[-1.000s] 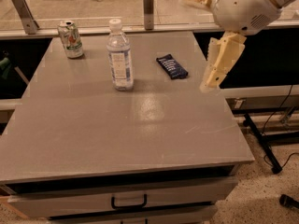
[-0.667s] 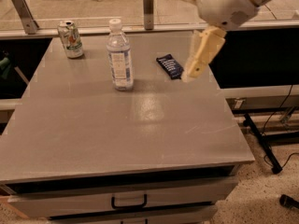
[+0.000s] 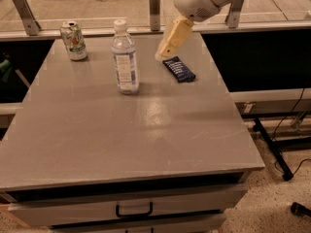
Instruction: Pick 7up can
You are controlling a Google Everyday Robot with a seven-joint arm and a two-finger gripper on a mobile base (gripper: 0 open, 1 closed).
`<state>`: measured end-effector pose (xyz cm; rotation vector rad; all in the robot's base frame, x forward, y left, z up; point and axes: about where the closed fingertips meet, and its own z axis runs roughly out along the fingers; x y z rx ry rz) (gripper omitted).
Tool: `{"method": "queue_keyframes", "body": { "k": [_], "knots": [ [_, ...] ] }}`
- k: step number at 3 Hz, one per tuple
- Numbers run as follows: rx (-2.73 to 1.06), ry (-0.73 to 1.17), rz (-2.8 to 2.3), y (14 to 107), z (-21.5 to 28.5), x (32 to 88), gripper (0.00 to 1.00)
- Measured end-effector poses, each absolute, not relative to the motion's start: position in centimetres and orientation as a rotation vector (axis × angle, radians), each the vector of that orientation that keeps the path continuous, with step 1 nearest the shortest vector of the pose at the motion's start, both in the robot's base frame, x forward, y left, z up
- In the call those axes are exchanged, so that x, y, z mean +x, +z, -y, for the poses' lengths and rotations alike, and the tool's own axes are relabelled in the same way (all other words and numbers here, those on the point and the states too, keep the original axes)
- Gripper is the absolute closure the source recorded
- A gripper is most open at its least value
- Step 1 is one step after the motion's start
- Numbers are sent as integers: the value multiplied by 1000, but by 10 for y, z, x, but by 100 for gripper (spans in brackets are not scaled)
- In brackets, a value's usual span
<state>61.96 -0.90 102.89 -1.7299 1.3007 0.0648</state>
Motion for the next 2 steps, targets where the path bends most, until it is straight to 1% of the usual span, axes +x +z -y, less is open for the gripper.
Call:
{"method": "queue_keyframes", "body": {
  "k": [1, 2],
  "knots": [
    [-1659, 15, -1280, 1019, 1, 664, 0],
    [-1625, -42, -1275, 1006, 4, 700, 0]
  ]
}}
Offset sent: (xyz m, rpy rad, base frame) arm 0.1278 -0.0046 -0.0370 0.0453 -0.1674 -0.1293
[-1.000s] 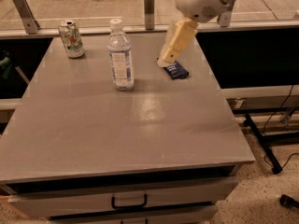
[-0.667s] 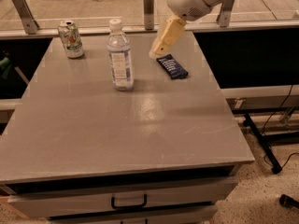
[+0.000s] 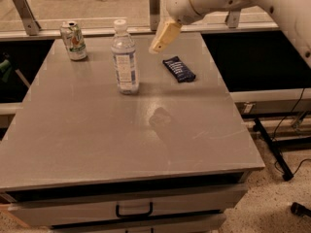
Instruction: Pick 7up can
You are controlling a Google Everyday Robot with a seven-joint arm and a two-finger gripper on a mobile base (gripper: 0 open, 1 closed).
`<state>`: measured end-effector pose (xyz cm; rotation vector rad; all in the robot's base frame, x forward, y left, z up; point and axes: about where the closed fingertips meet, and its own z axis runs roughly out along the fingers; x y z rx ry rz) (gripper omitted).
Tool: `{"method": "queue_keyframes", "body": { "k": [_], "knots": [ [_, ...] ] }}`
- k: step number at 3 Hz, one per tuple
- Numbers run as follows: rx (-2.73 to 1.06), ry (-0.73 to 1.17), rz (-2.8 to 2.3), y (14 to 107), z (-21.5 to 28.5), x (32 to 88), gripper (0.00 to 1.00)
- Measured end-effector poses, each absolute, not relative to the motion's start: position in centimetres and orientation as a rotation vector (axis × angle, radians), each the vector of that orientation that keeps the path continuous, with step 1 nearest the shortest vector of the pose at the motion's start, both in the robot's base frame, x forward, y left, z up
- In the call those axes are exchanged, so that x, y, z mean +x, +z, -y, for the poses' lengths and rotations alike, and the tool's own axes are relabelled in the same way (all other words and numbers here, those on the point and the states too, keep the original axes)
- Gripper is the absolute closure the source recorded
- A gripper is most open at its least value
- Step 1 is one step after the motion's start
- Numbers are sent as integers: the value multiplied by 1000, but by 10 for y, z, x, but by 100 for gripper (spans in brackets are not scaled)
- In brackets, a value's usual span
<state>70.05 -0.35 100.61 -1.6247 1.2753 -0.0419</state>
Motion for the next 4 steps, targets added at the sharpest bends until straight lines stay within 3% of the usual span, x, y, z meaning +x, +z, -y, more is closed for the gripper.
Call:
{"method": "queue_keyframes", "body": {
  "k": [1, 4],
  "knots": [
    [-1564, -38, -1256, 1006, -8, 729, 0],
    [-1459, 170, -1310, 1001, -117, 778, 0]
  ]
}}
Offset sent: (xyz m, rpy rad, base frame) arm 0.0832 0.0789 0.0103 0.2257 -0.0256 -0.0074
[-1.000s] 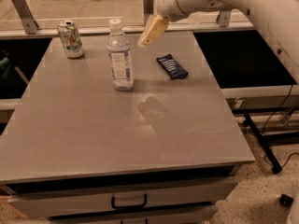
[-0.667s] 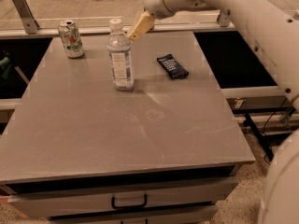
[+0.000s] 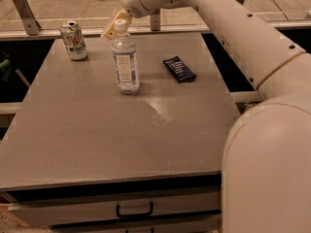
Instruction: Pick 7up can
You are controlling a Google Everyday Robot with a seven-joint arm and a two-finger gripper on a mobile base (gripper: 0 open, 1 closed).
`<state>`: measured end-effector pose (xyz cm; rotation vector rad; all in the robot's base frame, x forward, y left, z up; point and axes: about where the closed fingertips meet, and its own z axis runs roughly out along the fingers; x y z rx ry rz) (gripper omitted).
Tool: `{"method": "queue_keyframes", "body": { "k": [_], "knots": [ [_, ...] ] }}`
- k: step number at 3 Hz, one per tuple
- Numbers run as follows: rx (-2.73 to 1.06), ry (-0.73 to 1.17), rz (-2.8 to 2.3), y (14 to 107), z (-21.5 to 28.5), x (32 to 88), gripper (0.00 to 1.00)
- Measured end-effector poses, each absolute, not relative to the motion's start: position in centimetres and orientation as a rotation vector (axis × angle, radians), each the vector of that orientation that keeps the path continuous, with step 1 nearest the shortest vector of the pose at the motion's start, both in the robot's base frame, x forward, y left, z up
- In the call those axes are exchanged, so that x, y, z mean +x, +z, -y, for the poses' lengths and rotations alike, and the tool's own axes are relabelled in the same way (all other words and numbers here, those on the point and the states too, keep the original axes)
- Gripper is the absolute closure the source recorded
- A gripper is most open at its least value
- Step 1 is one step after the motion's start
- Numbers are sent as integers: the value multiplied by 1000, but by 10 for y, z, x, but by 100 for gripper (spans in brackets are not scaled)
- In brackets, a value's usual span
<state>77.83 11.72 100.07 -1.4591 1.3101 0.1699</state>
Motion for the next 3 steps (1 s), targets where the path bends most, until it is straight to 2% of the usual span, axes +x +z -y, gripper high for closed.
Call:
{"method": "queue_keyframes", "body": {
  "k": [2, 3],
  "knots": [
    [-1374, 326, -1516, 971, -166, 791, 0],
    [-1354, 348, -1539, 969, -168, 790, 0]
  ]
}}
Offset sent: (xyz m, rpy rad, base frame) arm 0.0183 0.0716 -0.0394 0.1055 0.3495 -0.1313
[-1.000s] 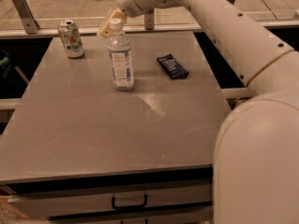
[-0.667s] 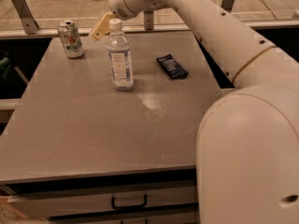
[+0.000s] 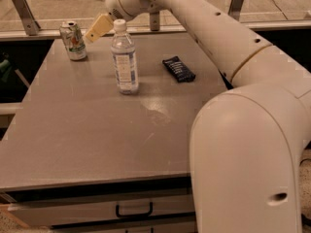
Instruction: Pick 7up can
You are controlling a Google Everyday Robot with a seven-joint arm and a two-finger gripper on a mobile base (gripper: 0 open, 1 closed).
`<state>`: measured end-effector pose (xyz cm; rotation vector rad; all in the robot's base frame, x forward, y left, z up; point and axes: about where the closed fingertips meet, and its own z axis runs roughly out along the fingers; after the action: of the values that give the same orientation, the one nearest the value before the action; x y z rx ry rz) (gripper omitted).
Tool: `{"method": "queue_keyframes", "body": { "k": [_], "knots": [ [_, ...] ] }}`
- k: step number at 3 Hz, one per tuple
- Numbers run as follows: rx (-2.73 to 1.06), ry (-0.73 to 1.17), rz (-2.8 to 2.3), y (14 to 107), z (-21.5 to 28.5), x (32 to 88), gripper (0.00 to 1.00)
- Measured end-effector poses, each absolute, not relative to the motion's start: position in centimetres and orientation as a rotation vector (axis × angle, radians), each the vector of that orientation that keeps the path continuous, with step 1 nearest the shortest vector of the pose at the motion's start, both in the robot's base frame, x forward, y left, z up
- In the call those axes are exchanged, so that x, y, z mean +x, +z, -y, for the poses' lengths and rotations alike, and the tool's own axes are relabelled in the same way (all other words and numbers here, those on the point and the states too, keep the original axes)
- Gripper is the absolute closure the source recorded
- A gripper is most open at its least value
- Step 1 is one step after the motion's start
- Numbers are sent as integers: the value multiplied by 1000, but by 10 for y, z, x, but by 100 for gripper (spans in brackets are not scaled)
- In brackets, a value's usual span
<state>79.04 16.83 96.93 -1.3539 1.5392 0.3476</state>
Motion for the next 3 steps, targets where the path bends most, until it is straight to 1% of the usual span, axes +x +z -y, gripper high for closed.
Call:
{"method": "queue_keyframes", "body": {
  "k": [1, 3],
  "knots": [
    [-1362, 375, -1536, 959, -169, 789, 0],
    [-1302, 471, -1490, 941, -187, 821, 0]
  ]
}}
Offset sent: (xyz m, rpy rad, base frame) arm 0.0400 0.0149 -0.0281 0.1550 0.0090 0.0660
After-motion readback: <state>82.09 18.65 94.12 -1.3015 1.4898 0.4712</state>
